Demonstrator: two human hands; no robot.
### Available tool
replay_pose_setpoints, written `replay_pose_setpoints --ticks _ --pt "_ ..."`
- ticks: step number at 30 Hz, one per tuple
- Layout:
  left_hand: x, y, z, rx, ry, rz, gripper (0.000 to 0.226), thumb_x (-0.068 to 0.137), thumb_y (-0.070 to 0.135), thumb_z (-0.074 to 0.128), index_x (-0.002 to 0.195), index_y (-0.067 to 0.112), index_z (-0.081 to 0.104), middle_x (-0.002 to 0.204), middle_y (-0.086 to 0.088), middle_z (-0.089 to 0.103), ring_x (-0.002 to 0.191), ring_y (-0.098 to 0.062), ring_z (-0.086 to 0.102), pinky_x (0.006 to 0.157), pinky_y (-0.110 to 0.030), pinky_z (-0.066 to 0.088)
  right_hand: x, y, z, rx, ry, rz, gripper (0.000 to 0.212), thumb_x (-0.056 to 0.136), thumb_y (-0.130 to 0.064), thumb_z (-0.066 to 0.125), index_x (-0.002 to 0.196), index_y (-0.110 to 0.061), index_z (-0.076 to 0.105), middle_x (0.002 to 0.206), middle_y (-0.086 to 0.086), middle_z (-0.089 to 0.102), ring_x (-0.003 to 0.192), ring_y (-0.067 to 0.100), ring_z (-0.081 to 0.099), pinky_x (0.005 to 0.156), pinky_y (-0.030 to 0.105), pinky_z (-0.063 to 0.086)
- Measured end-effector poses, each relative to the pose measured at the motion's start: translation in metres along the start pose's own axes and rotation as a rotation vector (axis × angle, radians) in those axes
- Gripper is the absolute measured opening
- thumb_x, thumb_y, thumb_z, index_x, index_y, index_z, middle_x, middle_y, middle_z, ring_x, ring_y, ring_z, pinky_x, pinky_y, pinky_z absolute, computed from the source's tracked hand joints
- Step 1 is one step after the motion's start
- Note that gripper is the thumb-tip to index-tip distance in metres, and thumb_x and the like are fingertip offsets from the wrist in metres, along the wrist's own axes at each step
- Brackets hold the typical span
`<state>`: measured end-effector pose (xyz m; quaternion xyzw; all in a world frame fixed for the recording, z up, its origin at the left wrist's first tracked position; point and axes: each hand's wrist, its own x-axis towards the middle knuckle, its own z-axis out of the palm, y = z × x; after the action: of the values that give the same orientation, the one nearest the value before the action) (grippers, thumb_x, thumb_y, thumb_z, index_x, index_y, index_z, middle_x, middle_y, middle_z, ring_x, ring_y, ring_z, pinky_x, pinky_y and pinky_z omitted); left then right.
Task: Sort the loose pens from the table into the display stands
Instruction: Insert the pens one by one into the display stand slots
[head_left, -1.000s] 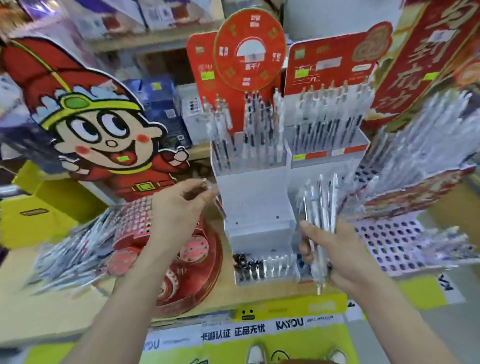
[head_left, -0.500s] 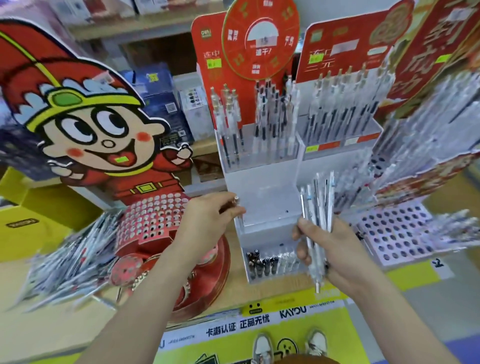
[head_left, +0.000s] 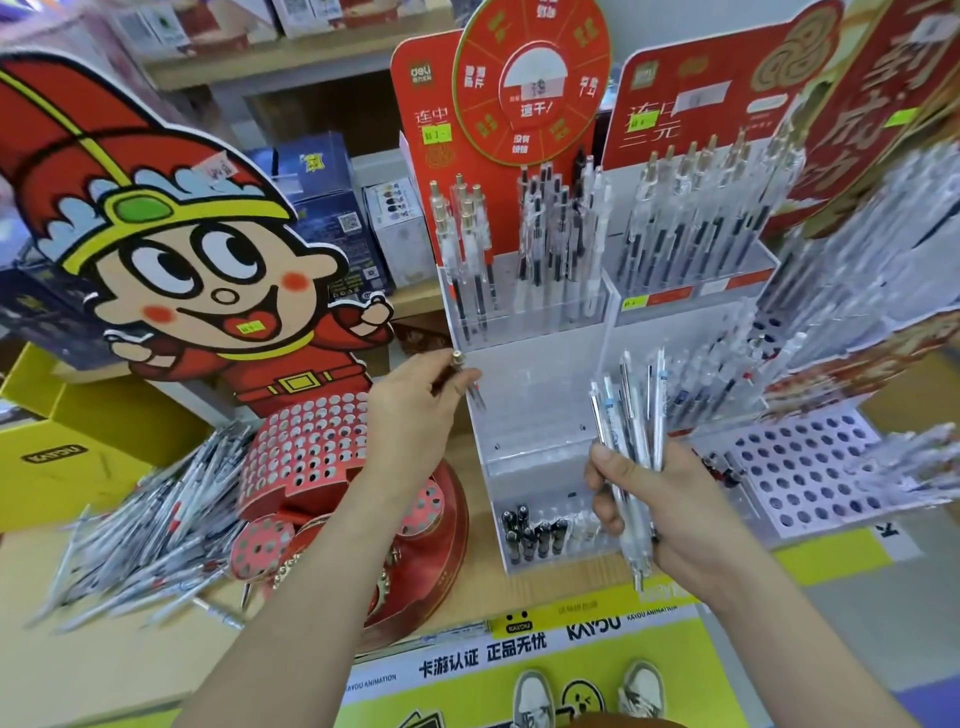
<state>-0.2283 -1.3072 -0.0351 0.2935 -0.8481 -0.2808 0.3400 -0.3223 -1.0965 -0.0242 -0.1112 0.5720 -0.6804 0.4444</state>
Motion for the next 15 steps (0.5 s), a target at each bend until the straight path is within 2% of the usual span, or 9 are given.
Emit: replay_pose_setpoints --ticks 4,8,12,15 --pt "0.002 0.005 0.005 -0.017 -0.025 -0.027 0.028 0.080 0.022 0.077 0.101 0.015 0.059 0.080 0.009 0.066 0.074 -0.011 0.064 0.067 -0.025 0.052 0.002 0.000 0.005 0.009 0.034 0.021 0.033 0.075 -0.022 0.070 0.093 0.002 0.057 0.070 0.008 0.059 0.050 0.018 0.053 0.045 0.028 0.045" --pt "0.005 0.004 0.008 0.038 -0.062 0.031 0.023 0.081 0.020 0.076 0.095 0.011 0.060 0.085 0.003 0.069 0.079 -0.013 0.065 0.071 -0.035 0.056 0.004 0.000 0.009 0.019 0.020 0.042 0.032 0.074 -0.024 0.072 0.091 -0.001 0.059 0.070 0.008 0.058 0.051 0.018 0.054 0.046 0.029 0.046" --pt "0.003 0.004 0.009 0.004 -0.045 -0.042 0.021 0.082 0.020 0.076 0.094 0.014 0.059 0.078 0.012 0.063 0.076 -0.012 0.063 0.069 -0.032 0.053 0.005 -0.001 0.014 0.043 -0.001 0.072 0.028 0.076 -0.027 0.068 0.089 -0.003 0.061 0.066 0.009 0.060 0.050 0.020 0.057 0.044 0.027 0.046" --pt "-0.001 0.007 0.013 -0.091 0.021 -0.203 0.022 0.080 0.021 0.077 0.088 0.023 0.057 0.070 0.019 0.060 0.071 -0.003 0.060 0.070 -0.032 0.053 0.006 0.000 0.017 0.106 -0.011 0.122 0.028 0.081 -0.028 0.065 0.096 -0.004 0.064 0.067 0.008 0.061 0.048 0.018 0.054 0.042 0.024 0.043"
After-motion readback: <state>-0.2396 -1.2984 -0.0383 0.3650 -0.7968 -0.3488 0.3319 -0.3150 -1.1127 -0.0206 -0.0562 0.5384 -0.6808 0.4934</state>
